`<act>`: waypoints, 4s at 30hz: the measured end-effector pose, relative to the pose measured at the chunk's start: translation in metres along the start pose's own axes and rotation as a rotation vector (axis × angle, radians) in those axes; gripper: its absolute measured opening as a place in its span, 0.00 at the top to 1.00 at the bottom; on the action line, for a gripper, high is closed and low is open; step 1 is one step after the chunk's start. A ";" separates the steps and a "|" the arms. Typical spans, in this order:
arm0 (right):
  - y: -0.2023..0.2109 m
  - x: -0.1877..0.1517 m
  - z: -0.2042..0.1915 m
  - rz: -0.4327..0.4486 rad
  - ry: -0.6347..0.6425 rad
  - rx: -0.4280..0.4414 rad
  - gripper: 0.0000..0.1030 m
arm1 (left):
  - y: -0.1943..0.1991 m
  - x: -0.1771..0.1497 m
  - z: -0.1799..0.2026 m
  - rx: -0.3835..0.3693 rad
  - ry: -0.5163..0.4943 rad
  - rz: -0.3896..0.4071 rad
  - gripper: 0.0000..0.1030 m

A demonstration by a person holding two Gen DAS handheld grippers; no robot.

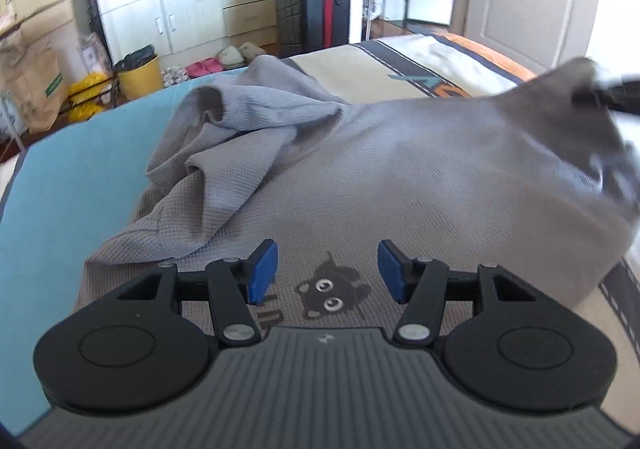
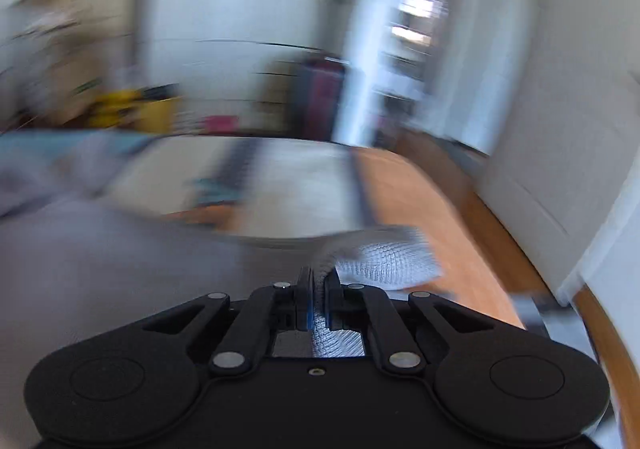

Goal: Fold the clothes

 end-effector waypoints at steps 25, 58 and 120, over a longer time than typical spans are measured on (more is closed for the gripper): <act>0.052 -0.061 0.156 -0.117 -1.057 0.007 0.24 | -0.077 0.056 0.045 -0.205 0.508 -0.146 0.32; 0.104 -0.131 0.104 -0.311 -0.427 0.145 0.34 | -0.099 0.066 0.167 -0.312 0.260 -0.127 0.94; 0.092 -0.095 0.060 -0.182 0.025 0.334 0.38 | -0.050 0.194 0.304 -0.676 0.045 0.012 0.93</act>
Point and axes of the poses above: each gripper's, at about its wrist camera, not at the fingertips, and y roughly against the way its jaws point, z to its right, x to its top, the point moved 4 cm from there along -y, roughly the way its jaws point, and after that the axes turned 4 degrees about z, right-handed, at the moved point
